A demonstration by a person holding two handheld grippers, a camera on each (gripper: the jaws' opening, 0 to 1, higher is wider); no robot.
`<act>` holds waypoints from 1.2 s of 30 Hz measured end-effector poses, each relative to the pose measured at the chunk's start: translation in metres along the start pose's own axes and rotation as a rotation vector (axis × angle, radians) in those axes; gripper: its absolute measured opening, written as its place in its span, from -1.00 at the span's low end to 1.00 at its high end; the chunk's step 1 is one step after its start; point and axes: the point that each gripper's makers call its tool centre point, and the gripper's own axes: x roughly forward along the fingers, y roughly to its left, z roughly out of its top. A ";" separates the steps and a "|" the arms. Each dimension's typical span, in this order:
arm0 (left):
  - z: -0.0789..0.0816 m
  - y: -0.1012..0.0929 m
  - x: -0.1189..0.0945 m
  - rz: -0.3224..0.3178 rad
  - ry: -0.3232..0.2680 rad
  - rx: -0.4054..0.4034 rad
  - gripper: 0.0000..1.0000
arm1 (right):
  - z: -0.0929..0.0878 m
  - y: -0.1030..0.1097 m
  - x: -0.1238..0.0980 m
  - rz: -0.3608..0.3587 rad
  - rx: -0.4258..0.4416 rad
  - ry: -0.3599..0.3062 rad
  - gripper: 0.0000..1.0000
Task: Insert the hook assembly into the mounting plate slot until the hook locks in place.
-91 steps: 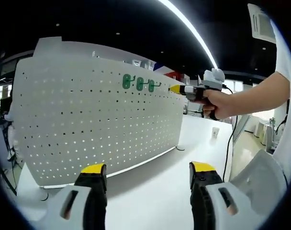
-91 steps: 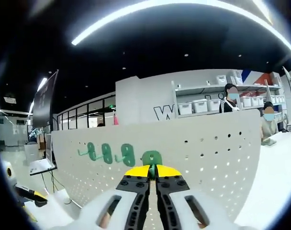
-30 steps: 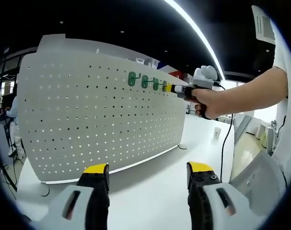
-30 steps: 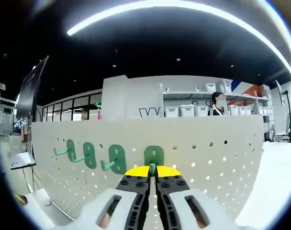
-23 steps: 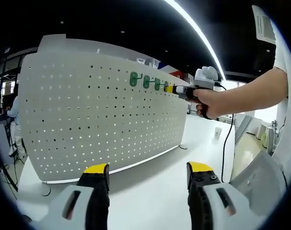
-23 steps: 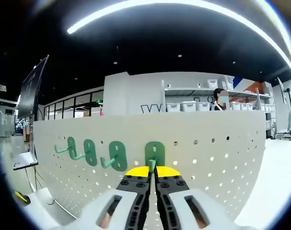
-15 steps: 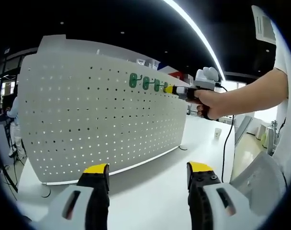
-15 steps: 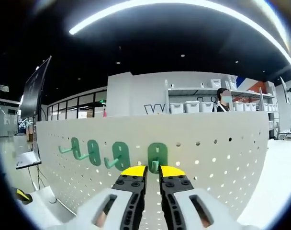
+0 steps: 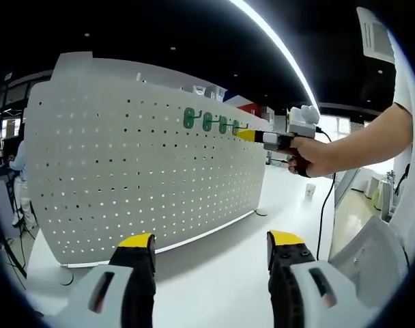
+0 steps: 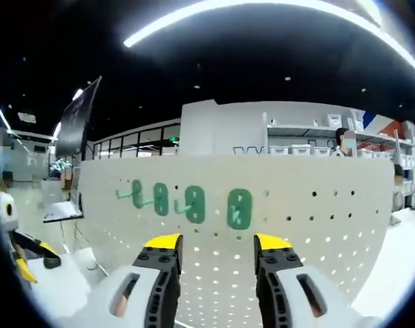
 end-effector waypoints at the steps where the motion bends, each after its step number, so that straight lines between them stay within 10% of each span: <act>1: 0.001 0.000 0.000 -0.001 0.000 0.000 0.36 | -0.002 0.000 -0.001 0.003 -0.052 0.009 -0.07; 36: 0.009 0.004 -0.020 0.005 -0.022 0.025 0.40 | -0.021 0.024 -0.087 0.090 -0.015 0.012 0.06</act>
